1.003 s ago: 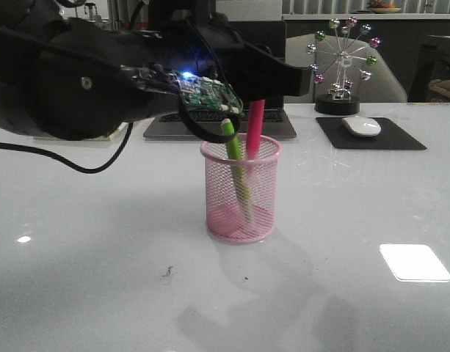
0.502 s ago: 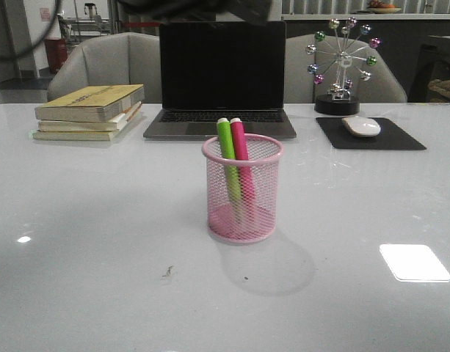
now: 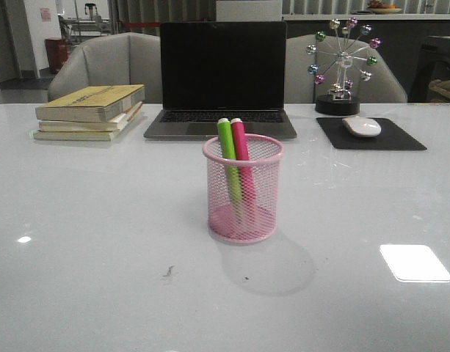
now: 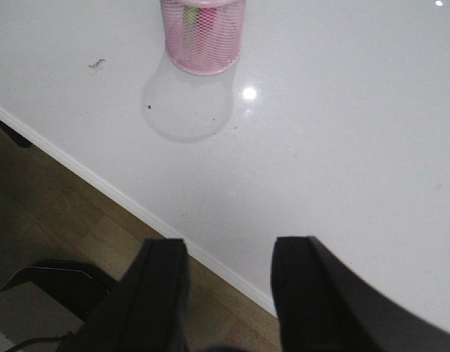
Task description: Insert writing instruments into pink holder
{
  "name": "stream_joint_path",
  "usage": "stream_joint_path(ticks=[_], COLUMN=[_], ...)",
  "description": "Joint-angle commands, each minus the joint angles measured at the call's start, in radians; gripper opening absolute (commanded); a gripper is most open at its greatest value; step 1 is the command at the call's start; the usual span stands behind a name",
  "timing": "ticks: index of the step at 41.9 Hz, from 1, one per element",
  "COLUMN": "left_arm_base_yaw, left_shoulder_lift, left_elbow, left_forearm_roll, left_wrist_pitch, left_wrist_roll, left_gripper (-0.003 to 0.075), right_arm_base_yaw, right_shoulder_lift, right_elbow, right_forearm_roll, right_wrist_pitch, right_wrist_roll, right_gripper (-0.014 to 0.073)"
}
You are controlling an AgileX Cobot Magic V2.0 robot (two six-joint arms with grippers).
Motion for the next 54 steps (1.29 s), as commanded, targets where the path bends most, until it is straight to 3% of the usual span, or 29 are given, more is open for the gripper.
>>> stream_joint_path(ticks=[1,7,13,18,23,31,50,54], left_arm_base_yaw=[0.004,0.004,0.004,0.004,0.004,0.004,0.004,0.047], left_shoulder_lift=[-0.087,-0.169,-0.198,-0.198,-0.198,-0.198,-0.214,-0.259], left_elbow=[0.040,0.124,0.171,0.188,0.188,0.188,0.190,0.203], left_forearm_roll=[-0.008,-0.008,0.052,0.083,0.083,0.077,0.076,0.123], left_wrist_pitch=[-0.032,0.018,0.029,0.031,0.033,0.033,0.025,0.001], left_wrist_roll=[0.003,-0.008,-0.121,-0.159,-0.159,-0.159,-0.159,-0.157], left_gripper=[0.0456,0.0456,0.0456,0.0446,0.0337,0.0085,0.0097,0.0097], right_arm_base_yaw=[-0.004,-0.004,-0.004,-0.004,-0.004,-0.004,-0.004,-0.004], right_shoulder_lift=[-0.001,-0.001,-0.001,-0.001,-0.001,-0.001,-0.001,-0.001], right_elbow=[-0.027,-0.027,-0.027,-0.027,-0.027,-0.027,-0.027,-0.027], right_forearm_roll=[-0.020,-0.027,-0.045,-0.045,-0.041,-0.041,-0.041,-0.041], right_wrist_pitch=[-0.075,-0.064,-0.056,-0.058,-0.061,-0.058,-0.058,-0.059], right_wrist_roll=[0.002,0.001,0.001,0.001,0.001,0.001,0.001,0.001], right_gripper=[0.0392,0.0391,0.0340,0.0192,0.0044,0.0056,0.0056,0.0056])
